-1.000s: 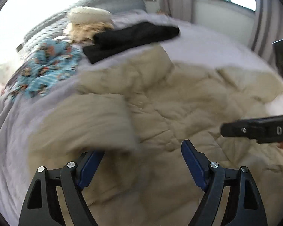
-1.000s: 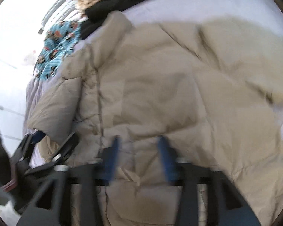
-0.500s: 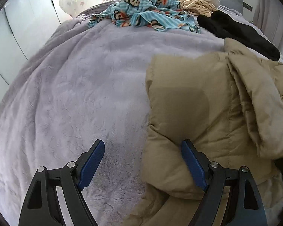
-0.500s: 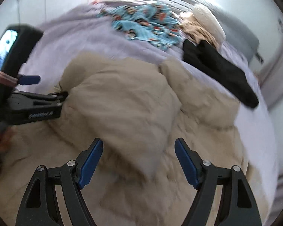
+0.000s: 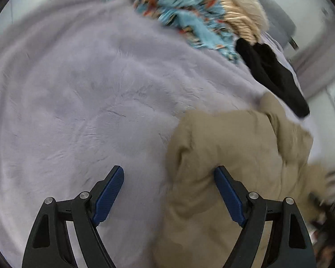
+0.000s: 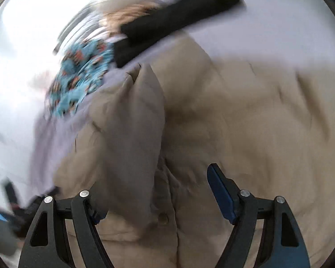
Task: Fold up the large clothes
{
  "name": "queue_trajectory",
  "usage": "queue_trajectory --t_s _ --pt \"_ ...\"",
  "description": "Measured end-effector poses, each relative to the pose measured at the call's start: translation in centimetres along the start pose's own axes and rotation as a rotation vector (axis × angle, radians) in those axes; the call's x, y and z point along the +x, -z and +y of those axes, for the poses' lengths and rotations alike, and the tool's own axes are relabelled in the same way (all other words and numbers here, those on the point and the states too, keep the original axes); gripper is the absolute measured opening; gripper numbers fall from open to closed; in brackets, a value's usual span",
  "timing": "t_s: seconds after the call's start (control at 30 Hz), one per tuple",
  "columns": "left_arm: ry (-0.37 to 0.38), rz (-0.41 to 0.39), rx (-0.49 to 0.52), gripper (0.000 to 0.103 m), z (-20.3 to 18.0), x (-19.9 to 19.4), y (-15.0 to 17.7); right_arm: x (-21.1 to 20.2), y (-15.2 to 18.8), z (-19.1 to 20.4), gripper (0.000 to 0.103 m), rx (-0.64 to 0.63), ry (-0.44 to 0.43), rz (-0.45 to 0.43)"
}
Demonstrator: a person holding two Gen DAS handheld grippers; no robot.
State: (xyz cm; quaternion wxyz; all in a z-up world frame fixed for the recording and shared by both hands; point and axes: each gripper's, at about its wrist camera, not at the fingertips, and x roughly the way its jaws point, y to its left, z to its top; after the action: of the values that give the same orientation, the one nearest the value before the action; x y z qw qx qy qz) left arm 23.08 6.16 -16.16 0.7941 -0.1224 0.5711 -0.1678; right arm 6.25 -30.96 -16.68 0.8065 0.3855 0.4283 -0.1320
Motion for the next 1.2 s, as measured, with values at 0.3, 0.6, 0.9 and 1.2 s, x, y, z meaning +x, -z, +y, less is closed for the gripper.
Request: queue_trajectory --t_s 0.3,0.6,0.9,1.2 --pt "-0.11 -0.057 0.211 0.028 -5.2 0.3 1.5 -0.6 1.0 -6.0 0.007 0.196 -0.162 0.061" --pt "-0.232 -0.095 0.273 0.028 -6.2 1.2 2.6 0.3 1.9 -5.0 0.016 -0.105 0.029 0.059" --pt "-0.252 -0.205 0.359 0.028 -7.9 -5.4 5.2 -8.0 2.1 -6.5 0.04 -0.158 0.299 -0.12" --pt "-0.32 -0.103 0.406 0.028 -9.4 -0.1 10.2 -4.2 4.5 -4.0 0.022 -0.291 0.149 0.052"
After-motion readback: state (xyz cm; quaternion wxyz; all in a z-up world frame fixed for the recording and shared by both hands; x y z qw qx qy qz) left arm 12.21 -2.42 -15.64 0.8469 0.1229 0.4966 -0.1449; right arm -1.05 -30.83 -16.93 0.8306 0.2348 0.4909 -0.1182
